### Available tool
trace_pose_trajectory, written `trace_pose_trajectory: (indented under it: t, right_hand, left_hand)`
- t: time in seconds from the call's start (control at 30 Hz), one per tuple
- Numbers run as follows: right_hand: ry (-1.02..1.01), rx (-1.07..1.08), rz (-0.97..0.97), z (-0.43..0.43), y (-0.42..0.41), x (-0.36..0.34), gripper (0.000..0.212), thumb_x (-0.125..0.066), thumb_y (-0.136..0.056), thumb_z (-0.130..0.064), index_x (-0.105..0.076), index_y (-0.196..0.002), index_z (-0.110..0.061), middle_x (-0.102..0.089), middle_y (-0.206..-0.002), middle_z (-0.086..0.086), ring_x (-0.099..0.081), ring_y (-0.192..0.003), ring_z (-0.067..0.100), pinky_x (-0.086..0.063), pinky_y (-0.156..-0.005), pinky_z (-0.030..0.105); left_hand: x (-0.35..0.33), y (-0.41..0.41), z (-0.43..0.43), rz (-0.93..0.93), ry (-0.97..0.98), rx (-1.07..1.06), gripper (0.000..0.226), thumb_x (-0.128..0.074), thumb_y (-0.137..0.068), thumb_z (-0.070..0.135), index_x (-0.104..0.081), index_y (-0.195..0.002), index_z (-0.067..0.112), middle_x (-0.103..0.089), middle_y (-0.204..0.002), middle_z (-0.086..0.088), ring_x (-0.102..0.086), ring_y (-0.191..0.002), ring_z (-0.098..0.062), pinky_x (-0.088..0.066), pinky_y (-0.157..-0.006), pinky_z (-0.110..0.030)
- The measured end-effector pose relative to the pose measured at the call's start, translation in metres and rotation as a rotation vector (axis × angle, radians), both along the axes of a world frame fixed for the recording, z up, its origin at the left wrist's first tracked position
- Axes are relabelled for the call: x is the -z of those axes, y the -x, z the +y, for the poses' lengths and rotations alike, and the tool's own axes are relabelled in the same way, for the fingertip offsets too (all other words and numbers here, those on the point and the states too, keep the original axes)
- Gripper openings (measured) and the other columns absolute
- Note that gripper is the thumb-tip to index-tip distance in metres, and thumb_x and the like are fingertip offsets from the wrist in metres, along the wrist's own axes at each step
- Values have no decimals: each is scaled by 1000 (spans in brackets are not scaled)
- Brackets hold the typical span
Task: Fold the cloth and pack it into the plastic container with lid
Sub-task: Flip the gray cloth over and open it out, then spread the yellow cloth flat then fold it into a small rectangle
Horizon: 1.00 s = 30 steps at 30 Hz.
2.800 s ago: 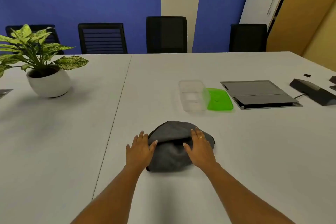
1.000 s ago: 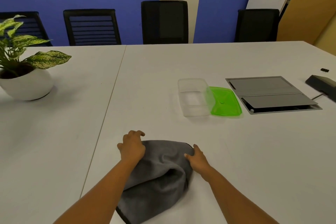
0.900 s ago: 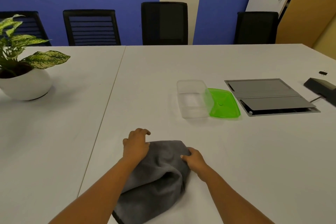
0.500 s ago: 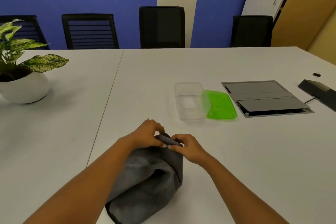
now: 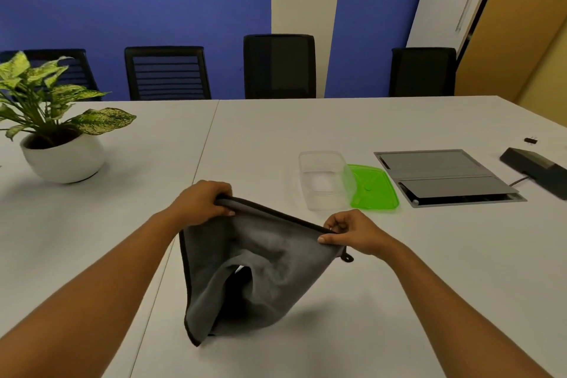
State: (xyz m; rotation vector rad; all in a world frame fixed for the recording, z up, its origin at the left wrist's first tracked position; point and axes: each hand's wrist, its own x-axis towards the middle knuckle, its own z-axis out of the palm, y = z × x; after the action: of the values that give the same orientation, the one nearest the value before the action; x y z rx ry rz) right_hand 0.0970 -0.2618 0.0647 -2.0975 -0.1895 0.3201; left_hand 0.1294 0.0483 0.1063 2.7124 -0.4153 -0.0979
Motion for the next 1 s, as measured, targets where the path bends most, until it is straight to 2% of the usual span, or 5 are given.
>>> trace_pose_trajectory:
  t: [0.2, 0.43, 0.77, 0.9, 1.0]
  right_hand:
    - [197, 9, -141, -12, 3, -14, 11, -75, -75, -10, -71, -84, -7, -62, -65, -6, -56, -57, -5, -40, -53, 6]
    - [327, 235, -657, 1, -21, -64, 18, -63, -78, 3, -72, -93, -2, -65, -90, 17, -56, -82, 25, -41, -79, 24]
    - [337, 377, -1049, -12, -7, -84, 22, -58, -79, 12, -71, -92, 0, -65, -88, 20, -58, -86, 32, -46, -73, 29]
    - [292, 334, -938, -21, 16, -51, 30, -60, -67, 14, -72, -80, -11, -63, -78, 2, -53, -75, 9, -44, -68, 21]
    - [242, 118, -555, -27, 43, -19, 40, -61, -59, -2, -63, -61, -42, -60, -67, -19, -53, -63, -3, -38, -57, 9]
  left_hand:
    - [-8, 9, 22, -211, -47, -228, 11, -57, -87, 12, -63, -95, 13, -67, -93, -11, -52, -77, -20, -40, -69, -29]
    - [-55, 2, 17, -515, 92, -421, 17, -52, -87, 2, -65, -97, 4, -68, -93, -23, -60, -82, -38, -47, -73, -39]
    - [-73, 25, 17, -850, 138, -415, 17, -50, -85, -4, -65, -94, -3, -67, -89, -25, -59, -82, -40, -42, -63, -39]
    - [-26, 53, 28, -738, 135, -383, 22, -56, -73, -12, -68, -86, 2, -69, -84, -20, -62, -80, -38, -49, -66, -41]
    - [24, 84, 40, -513, 83, -315, 19, -67, -68, -8, -70, -78, 8, -68, -76, -12, -62, -73, -31, -46, -62, -31]
